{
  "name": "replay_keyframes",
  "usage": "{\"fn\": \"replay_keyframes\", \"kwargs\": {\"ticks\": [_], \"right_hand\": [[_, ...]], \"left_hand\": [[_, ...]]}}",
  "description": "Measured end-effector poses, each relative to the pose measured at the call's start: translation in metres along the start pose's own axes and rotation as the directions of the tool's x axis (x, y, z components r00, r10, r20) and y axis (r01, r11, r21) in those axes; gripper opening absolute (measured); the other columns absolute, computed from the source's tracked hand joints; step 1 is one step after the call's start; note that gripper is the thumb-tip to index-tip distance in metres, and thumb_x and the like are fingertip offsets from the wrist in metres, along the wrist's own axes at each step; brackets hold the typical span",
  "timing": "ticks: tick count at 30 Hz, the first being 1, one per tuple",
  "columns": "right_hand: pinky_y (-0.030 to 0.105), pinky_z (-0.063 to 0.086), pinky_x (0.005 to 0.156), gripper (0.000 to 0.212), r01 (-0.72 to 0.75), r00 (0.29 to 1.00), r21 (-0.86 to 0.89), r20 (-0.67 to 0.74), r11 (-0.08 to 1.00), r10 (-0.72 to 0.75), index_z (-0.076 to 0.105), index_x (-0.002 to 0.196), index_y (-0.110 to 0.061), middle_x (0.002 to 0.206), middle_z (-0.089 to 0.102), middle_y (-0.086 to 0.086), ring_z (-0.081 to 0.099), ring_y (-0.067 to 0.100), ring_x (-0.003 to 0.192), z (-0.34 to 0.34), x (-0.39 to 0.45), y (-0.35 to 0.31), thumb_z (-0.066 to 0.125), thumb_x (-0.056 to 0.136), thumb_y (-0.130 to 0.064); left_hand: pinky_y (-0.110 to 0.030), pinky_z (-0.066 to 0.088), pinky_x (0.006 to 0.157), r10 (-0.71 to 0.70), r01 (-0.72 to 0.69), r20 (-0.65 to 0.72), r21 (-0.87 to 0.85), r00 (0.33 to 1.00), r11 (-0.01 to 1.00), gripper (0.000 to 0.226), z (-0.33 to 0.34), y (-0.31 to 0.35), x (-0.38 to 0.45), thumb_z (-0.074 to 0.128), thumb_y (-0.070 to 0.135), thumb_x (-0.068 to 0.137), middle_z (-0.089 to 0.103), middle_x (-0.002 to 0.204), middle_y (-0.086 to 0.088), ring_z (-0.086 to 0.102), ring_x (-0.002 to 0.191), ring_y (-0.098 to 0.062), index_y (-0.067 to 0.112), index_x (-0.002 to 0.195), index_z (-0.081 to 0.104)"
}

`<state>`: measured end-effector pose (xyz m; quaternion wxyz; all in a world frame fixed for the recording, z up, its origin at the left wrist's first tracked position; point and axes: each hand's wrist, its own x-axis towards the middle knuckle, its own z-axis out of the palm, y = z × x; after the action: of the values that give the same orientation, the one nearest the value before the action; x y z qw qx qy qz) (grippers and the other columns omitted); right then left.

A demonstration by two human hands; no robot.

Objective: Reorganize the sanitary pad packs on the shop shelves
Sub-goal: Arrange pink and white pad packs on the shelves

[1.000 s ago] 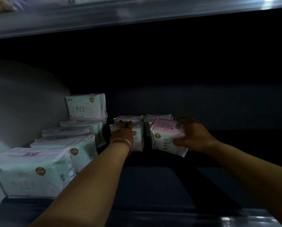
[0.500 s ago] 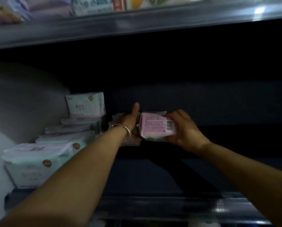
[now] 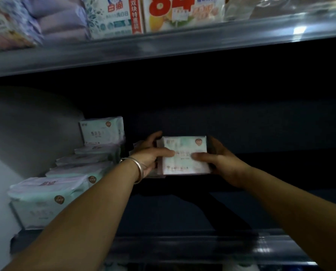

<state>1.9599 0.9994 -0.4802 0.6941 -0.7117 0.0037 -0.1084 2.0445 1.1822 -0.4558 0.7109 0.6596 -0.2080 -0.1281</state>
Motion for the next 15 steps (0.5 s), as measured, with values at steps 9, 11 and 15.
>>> {"fn": "replay_keyframes", "kwargs": {"ticks": [9,11,15], "right_hand": [[0.039,0.054,0.089,0.072,0.082,0.985,-0.333,-0.119,0.939,-0.128,0.049,0.127,-0.025,0.113,0.062,0.004,0.061,0.021,0.105,-0.008,0.025,0.021,0.079,0.068,0.002],[0.037,0.052,0.092,0.075,0.05,0.987,-0.397,-0.119,0.916,-0.106,0.045,0.132,-0.026,0.118,0.058,0.003,0.058,0.021,0.109,-0.005,0.033,0.03,0.078,0.07,0.001],[0.025,0.047,0.093,0.078,0.042,0.986,-0.49,-0.122,0.871,-0.117,0.037,0.141,-0.029,0.133,0.047,0.005,0.05,0.021,0.119,0.012,0.049,0.045,0.073,0.077,-0.003]], "left_hand": [[-0.016,0.043,0.067,0.092,-0.046,-0.072,0.481,0.993,0.876,0.037,-0.02,-0.043,0.034,0.059,-0.011,0.075,0.053,0.083,0.005,0.052,0.09,-0.018,0.019,0.097,0.053],[-0.007,0.037,0.061,0.149,0.0,-0.166,0.667,0.975,0.745,0.024,-0.028,-0.054,0.04,0.052,-0.005,0.084,0.052,0.081,0.007,0.051,0.089,-0.017,0.016,0.093,0.054],[-0.009,0.034,0.068,0.188,0.016,-0.195,0.735,0.963,0.678,0.029,-0.037,-0.068,0.044,0.049,-0.007,0.083,0.061,0.113,-0.006,0.056,0.101,-0.02,0.007,0.107,0.056]]}}
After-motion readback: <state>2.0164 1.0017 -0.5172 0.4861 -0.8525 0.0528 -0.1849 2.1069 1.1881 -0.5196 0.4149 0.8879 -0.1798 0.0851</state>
